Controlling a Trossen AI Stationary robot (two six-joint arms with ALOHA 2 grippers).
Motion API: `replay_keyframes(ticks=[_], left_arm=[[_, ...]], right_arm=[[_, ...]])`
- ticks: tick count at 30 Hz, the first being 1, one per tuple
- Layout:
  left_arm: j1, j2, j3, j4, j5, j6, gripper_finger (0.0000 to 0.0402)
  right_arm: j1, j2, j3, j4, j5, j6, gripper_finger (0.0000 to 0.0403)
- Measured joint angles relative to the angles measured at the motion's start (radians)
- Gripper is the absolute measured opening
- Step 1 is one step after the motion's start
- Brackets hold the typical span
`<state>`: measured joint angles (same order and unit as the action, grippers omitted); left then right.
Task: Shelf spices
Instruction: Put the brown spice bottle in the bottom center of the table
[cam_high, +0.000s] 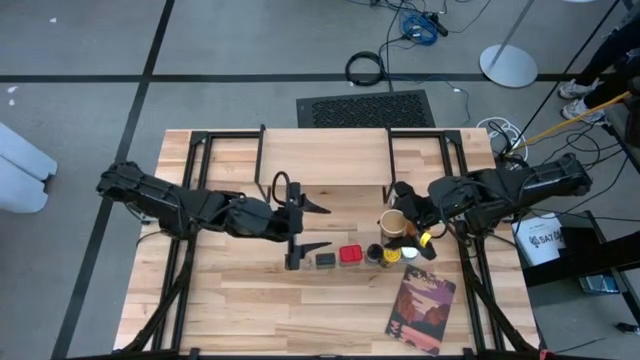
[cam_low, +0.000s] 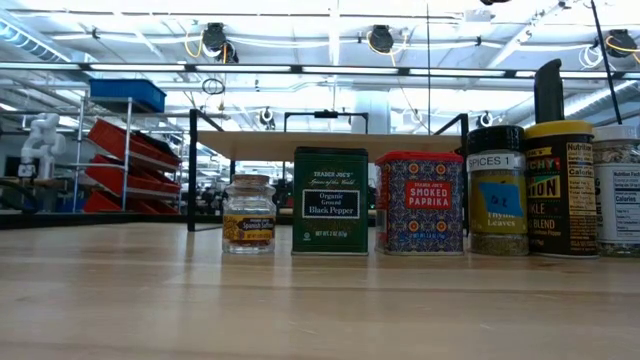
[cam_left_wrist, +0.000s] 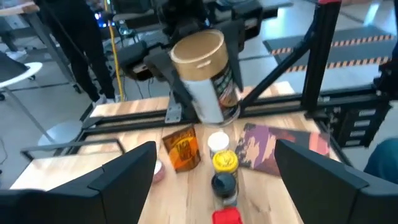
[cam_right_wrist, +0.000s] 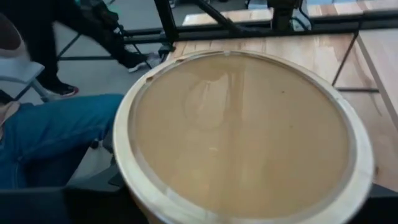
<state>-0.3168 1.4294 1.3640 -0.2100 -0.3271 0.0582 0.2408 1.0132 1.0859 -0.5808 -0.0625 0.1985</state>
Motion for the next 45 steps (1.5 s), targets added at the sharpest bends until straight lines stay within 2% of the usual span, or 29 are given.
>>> replay_keyframes(ticks=[13,25,30,45], left_arm=[[0.002,0.122,-0.001,0.124,0.019,0.000,0.0336],[0.002,0.132,-0.001,0.209,0.018,-0.002,0.0336],[0.002,0.132,-0.001,0.211,0.007,-0.027,0.0336],[0.002,0.132,-0.001,0.212,-0.005,-0.026,0.0336]], right_arm=[[0.060,-0.139,0.000,-0.219,-0.023,0.081,0.0266],[0.140,-0.263,-0.018,-0.348,-0.016,0.169,0.0267],[0.156,-0.341,-0.134,-0.338,-0.016,0.218,0.0270],[0.161,-0.631,-0.601,-0.094,-0.016,0.355,0.0269]])
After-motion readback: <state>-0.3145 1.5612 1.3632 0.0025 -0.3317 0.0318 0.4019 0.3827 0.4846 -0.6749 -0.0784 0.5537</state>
